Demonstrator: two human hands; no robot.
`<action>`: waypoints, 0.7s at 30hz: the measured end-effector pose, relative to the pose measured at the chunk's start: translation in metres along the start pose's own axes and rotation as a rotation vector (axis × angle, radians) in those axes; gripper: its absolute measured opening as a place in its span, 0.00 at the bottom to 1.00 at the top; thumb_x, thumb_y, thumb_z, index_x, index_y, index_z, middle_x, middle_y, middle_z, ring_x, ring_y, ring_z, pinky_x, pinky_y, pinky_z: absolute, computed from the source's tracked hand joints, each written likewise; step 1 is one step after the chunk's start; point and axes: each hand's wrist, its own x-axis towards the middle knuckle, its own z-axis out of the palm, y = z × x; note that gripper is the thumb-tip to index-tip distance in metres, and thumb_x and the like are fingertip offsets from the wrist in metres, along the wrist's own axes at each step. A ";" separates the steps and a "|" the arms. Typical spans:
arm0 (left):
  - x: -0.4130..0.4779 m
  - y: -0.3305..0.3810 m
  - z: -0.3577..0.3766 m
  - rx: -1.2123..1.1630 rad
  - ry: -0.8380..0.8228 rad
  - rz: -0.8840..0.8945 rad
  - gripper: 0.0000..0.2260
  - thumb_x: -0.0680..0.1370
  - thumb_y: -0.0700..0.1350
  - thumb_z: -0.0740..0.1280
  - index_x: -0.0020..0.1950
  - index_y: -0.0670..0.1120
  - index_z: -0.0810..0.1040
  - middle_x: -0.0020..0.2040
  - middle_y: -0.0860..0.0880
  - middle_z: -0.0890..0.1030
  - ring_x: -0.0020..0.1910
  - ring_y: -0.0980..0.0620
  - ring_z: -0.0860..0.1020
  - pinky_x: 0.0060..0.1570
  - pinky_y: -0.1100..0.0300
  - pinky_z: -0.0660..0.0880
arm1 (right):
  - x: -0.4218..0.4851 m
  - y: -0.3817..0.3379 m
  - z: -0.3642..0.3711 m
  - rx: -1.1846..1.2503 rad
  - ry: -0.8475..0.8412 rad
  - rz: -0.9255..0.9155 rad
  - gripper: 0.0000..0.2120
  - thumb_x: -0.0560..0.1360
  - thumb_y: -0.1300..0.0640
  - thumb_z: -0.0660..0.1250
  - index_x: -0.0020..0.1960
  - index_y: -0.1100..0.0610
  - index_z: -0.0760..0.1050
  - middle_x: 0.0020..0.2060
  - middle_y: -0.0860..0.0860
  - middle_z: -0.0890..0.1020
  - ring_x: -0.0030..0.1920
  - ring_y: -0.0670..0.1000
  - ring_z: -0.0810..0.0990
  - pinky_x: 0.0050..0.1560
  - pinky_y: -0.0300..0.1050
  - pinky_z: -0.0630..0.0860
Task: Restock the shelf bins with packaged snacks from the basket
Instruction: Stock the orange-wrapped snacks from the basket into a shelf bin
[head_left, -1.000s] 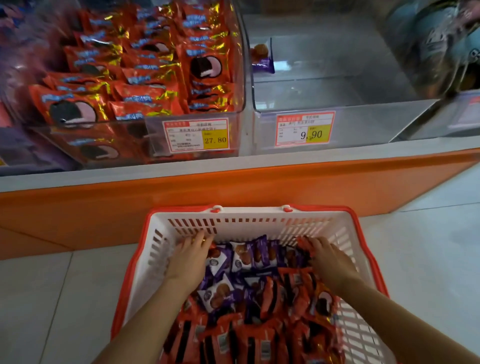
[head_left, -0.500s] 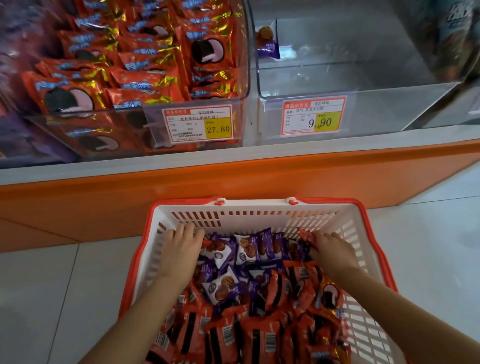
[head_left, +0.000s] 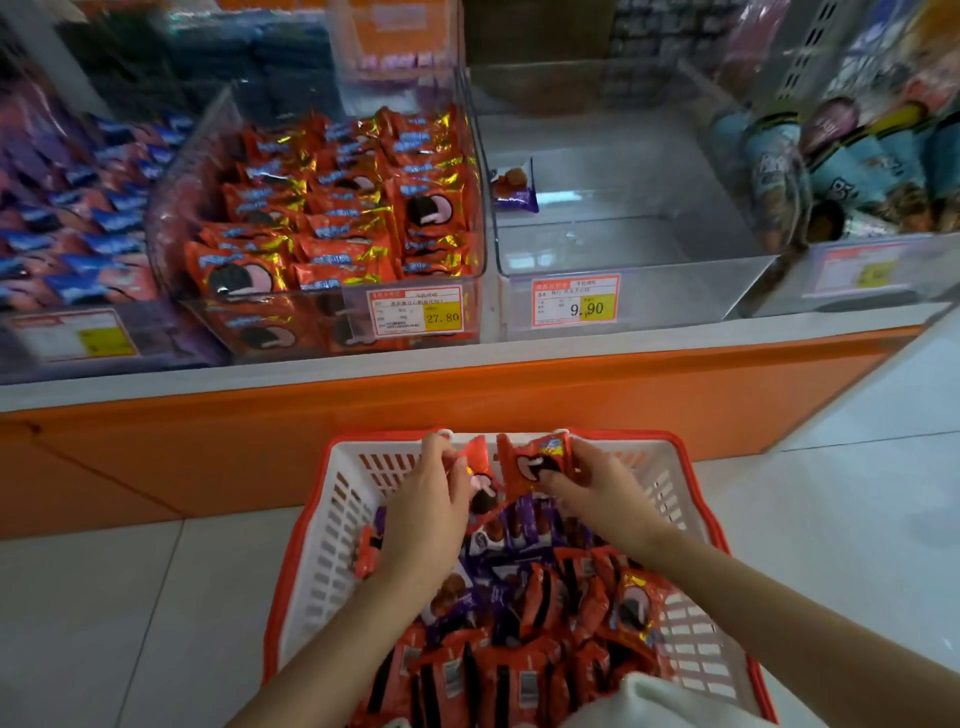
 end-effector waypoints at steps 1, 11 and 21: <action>-0.001 0.006 -0.004 -0.081 0.027 -0.040 0.05 0.81 0.47 0.59 0.53 0.46 0.69 0.29 0.52 0.71 0.22 0.57 0.65 0.21 0.63 0.59 | -0.003 -0.006 -0.002 0.055 0.006 0.003 0.07 0.77 0.53 0.65 0.55 0.52 0.75 0.43 0.51 0.84 0.44 0.52 0.83 0.49 0.53 0.80; -0.006 0.044 -0.055 -0.614 -0.031 -0.394 0.07 0.78 0.49 0.66 0.52 0.47 0.73 0.50 0.53 0.77 0.50 0.51 0.79 0.51 0.46 0.79 | -0.026 -0.056 -0.012 0.380 0.020 0.057 0.04 0.79 0.58 0.62 0.52 0.57 0.73 0.44 0.52 0.80 0.39 0.47 0.80 0.44 0.43 0.80; -0.016 0.075 -0.108 -0.867 -0.214 -0.398 0.14 0.74 0.37 0.70 0.59 0.43 0.76 0.55 0.46 0.80 0.52 0.50 0.80 0.49 0.56 0.80 | -0.037 -0.093 -0.033 0.448 0.033 0.007 0.10 0.73 0.64 0.68 0.55 0.60 0.77 0.44 0.52 0.83 0.44 0.51 0.81 0.48 0.43 0.75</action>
